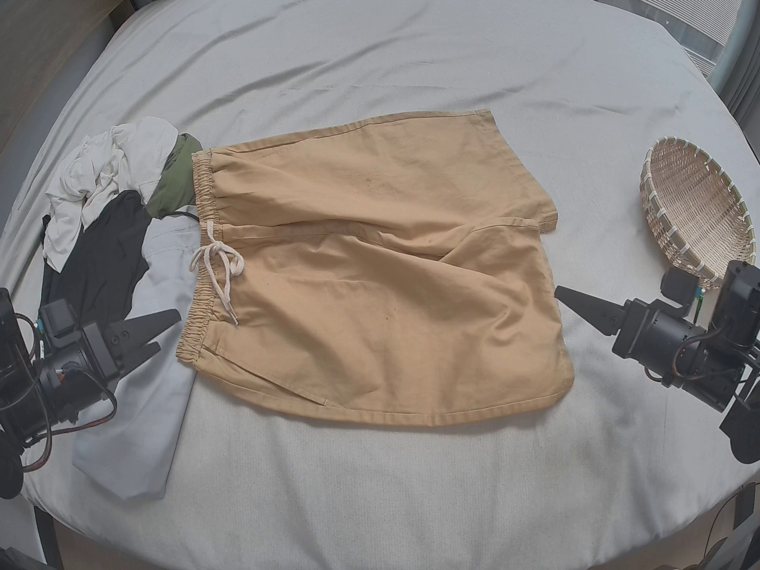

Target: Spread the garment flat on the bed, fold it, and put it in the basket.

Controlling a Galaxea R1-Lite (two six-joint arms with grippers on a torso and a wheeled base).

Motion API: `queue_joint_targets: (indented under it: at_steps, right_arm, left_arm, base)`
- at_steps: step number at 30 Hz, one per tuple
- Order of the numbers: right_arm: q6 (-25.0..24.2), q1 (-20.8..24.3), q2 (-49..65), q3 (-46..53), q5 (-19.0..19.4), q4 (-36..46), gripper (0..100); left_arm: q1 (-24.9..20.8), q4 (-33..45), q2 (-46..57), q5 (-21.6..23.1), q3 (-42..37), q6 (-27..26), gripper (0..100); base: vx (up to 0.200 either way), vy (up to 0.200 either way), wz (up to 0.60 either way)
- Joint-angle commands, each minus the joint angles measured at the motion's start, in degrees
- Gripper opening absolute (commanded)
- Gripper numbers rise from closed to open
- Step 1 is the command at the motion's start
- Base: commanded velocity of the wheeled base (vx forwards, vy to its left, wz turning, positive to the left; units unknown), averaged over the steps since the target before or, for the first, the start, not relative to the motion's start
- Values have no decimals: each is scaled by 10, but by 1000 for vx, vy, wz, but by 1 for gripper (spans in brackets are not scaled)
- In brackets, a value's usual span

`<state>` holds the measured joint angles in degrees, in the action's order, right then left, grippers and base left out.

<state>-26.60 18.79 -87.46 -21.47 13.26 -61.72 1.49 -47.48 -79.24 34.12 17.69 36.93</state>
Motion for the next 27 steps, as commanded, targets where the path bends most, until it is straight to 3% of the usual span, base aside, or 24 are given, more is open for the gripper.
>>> queue_joint_targets:
  at_steps: [1, 16, 27]
  right_arm:
    - [0, -10, 29, 13, 0, 0, 100]
    - [0, -9, 39, 18, 0, -2, 100]
    - [0, -9, 49, 22, 0, -1, 100]
  left_arm:
    - [-5, 6, -24, 2, -10, 0, 100]
    - [-6, -5, -102, -2, 10, -5, 100]
    - [-10, -74, -156, -4, 31, 2, 100]
  base:
    - [0, 0, 0]
    - [0, 0, 0]
    - [0, 0, 0]
